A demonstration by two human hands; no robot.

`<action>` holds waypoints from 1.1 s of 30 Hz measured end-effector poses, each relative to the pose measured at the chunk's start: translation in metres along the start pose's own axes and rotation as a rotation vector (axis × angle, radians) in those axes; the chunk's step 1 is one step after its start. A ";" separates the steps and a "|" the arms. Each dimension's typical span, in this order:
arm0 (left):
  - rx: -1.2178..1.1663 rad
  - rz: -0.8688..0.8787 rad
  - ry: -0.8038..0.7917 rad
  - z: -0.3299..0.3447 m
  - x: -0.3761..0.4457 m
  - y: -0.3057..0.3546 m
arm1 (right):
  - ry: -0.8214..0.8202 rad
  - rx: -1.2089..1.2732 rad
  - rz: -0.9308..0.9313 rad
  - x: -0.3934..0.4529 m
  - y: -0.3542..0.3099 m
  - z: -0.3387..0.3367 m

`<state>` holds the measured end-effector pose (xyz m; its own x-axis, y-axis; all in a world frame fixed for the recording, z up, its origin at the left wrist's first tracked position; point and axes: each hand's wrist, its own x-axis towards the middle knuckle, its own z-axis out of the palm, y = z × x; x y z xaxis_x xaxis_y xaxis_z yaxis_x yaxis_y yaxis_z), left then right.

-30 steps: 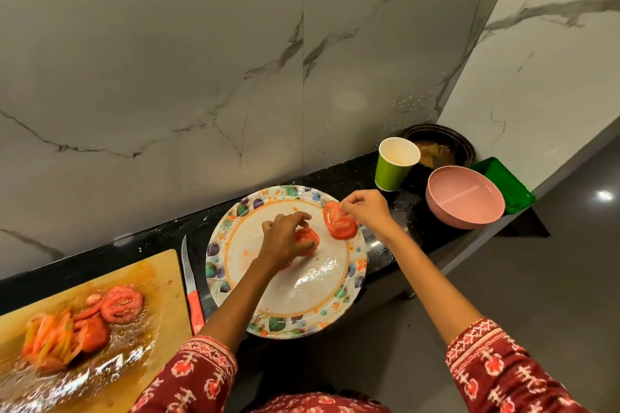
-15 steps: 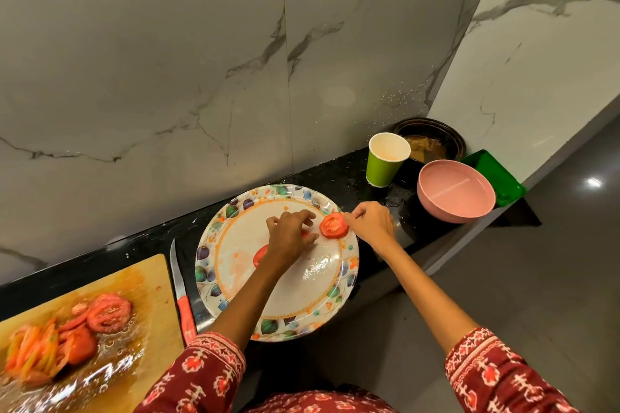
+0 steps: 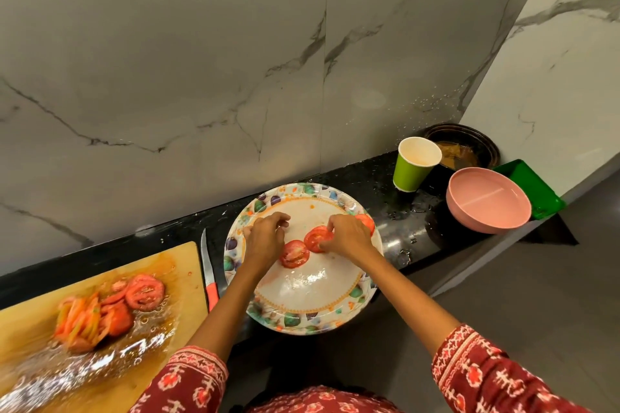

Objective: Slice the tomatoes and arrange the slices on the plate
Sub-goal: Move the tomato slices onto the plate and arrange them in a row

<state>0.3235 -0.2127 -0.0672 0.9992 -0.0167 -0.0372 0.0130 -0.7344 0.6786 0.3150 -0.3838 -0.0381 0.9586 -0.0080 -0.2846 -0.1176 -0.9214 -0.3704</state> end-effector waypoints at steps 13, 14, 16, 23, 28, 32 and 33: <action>-0.022 0.018 -0.029 -0.003 -0.007 -0.011 | -0.024 0.066 0.112 -0.004 -0.013 0.004; -0.013 0.021 -0.034 -0.002 -0.007 -0.011 | -0.032 0.099 0.115 -0.004 -0.012 0.004; -0.003 0.032 -0.046 -0.001 -0.007 -0.009 | -0.054 0.215 0.120 -0.003 -0.011 0.004; 0.002 0.041 -0.057 0.004 -0.008 -0.006 | -0.009 0.226 0.136 -0.001 -0.016 0.006; -0.020 0.038 -0.045 0.004 -0.007 -0.006 | 0.054 0.243 0.113 -0.001 -0.011 -0.024; -0.005 0.042 -0.034 0.005 -0.006 -0.002 | 0.044 0.275 0.081 -0.004 0.007 -0.064; -0.003 0.047 -0.035 0.006 -0.006 0.000 | 0.040 0.287 0.075 -0.004 0.012 -0.071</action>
<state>0.3176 -0.2163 -0.0713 0.9967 -0.0753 -0.0311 -0.0339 -0.7305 0.6820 0.3284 -0.4225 0.0218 0.9534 -0.0924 -0.2873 -0.2513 -0.7702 -0.5863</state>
